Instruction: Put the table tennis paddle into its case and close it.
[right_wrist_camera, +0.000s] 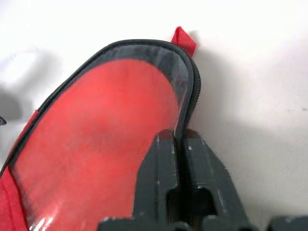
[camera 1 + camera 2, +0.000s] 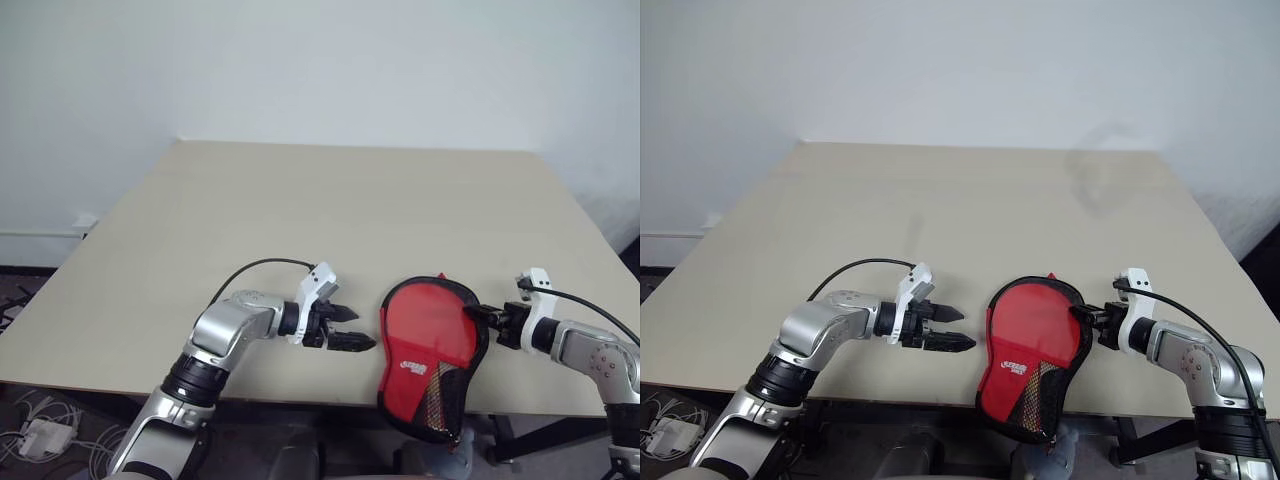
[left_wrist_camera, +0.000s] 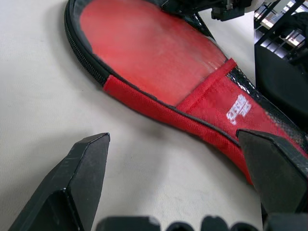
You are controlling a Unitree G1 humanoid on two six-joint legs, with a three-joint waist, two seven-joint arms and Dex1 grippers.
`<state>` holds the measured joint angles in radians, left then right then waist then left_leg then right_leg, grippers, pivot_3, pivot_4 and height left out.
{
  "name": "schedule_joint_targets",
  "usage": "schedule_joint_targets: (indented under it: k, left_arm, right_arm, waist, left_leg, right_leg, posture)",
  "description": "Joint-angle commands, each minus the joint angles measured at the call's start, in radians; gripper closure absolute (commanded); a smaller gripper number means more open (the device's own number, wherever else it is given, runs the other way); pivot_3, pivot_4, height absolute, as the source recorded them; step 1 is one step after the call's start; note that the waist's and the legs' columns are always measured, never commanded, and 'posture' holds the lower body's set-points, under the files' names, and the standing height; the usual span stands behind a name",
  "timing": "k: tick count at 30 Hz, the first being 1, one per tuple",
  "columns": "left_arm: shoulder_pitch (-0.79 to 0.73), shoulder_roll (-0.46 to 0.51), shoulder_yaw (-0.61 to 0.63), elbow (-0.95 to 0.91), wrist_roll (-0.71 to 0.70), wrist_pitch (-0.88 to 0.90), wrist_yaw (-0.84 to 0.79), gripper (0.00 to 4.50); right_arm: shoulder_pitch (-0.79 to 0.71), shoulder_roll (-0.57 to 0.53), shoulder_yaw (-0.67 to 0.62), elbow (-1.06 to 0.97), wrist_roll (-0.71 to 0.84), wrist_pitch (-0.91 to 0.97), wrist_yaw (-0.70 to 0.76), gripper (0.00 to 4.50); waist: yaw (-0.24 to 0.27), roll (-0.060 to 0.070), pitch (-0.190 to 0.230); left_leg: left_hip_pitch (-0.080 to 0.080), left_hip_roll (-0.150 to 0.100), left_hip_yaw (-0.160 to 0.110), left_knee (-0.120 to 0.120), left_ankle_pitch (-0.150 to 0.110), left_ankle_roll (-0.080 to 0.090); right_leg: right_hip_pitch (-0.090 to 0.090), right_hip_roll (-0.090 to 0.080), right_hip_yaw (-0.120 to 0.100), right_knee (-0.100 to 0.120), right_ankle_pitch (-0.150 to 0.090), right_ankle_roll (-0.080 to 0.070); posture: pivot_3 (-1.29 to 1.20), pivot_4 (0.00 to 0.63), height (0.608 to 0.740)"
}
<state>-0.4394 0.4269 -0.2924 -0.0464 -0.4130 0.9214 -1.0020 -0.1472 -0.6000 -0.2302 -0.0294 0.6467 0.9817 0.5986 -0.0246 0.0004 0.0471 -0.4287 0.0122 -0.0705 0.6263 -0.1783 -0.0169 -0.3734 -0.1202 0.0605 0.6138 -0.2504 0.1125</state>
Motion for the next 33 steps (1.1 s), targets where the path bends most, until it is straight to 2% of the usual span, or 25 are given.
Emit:
schedule_joint_targets:
  k: [1,6,10,17,21,26,29,33]
  left_arm:
    - [-0.017,0.002,0.006,-0.014,-0.016,-0.002,0.001,0.0]
    - [-0.013,0.001,0.008,-0.017,-0.022,0.006,0.0,0.0]
    - [-0.009,-0.006,0.014,-0.026,-0.032,0.026,0.008,0.0]
    - [-0.004,-0.009,0.021,-0.036,-0.056,0.05,0.027,0.0]
    - [-0.001,-0.011,0.024,-0.041,-0.063,0.05,0.039,0.0]
    - [0.003,-0.005,0.036,-0.046,-0.065,0.04,0.052,0.0]
    - [0.008,-0.004,0.045,-0.048,-0.068,0.029,0.054,0.0]
    - [0.005,0.004,0.055,-0.049,-0.074,0.018,0.047,0.0]
  right_arm:
    - [-0.064,0.044,-0.055,-0.041,0.022,-0.046,-0.04,4.44]
    - [-0.189,0.118,-0.084,-0.01,-0.029,-0.104,-0.174,4.44]
    - [-0.311,0.194,-0.14,0.017,-0.013,-0.134,-0.284,4.44]
    - [-0.463,0.28,-0.143,0.13,-0.04,-0.199,-0.373,4.44]
    - [-0.471,0.326,-0.082,0.191,-0.069,-0.203,-0.359,4.44]
    - [-0.415,0.336,0.045,0.317,-0.197,-0.191,-0.357,4.44]
    - [-0.393,0.345,0.034,0.349,-0.218,-0.229,-0.351,4.44]
    - [-0.397,0.355,0.0,0.387,-0.226,-0.259,-0.364,3.41]
  waist:
    - [-0.001,0.0,0.0]
    - [-0.005,0.001,0.002]
    - [-0.007,0.002,0.003]
    - [-0.018,0.004,0.004]
    - [-0.026,0.004,0.004]
    - [-0.03,0.005,0.004]
    - [-0.028,0.005,0.004]
    - [-0.039,0.007,0.005]
  left_leg:
    - [0.0,0.0,0.0,0.0,0.0,0.0]
    - [0.0,0.0,0.001,0.003,0.001,-0.001]
    - [0.001,0.0,0.001,0.002,0.001,-0.002]
    - [0.0,0.0,0.001,0.001,0.004,0.002]
    - [0.0,0.0,0.001,-0.001,0.005,0.003]
    - [0.001,0.0,0.001,-0.002,0.005,0.003]
    - [0.001,0.0,0.001,-0.002,0.005,0.003]
    - [0.001,0.0,0.001,-0.002,0.005,0.002]
  right_leg:
    - [0.0,0.0,0.0,0.0,0.0,0.0]
    - [-0.002,0.0,0.002,0.007,0.0,0.0]
    - [-0.003,0.0,0.003,0.009,0.0,0.0]
    - [-0.003,0.001,0.003,0.01,0.0,0.0]
    - [-0.003,0.002,0.004,0.01,0.001,0.001]
    - [-0.004,0.003,0.005,0.01,0.001,0.002]
    - [-0.003,0.003,0.005,0.01,0.001,0.001]
    - [-0.004,0.003,0.007,0.011,0.001,0.001]
  posture:
    - [0.0,0.0,0.74]
    - [0.0,0.0,0.74]
    - [0.0,0.0,0.74]
    - [0.0,0.0,0.74]
    - [0.0,0.0,0.74]
    - [0.0,0.0,0.74]
    - [0.0,0.0,0.74]
    - [0.0,0.0,0.74]
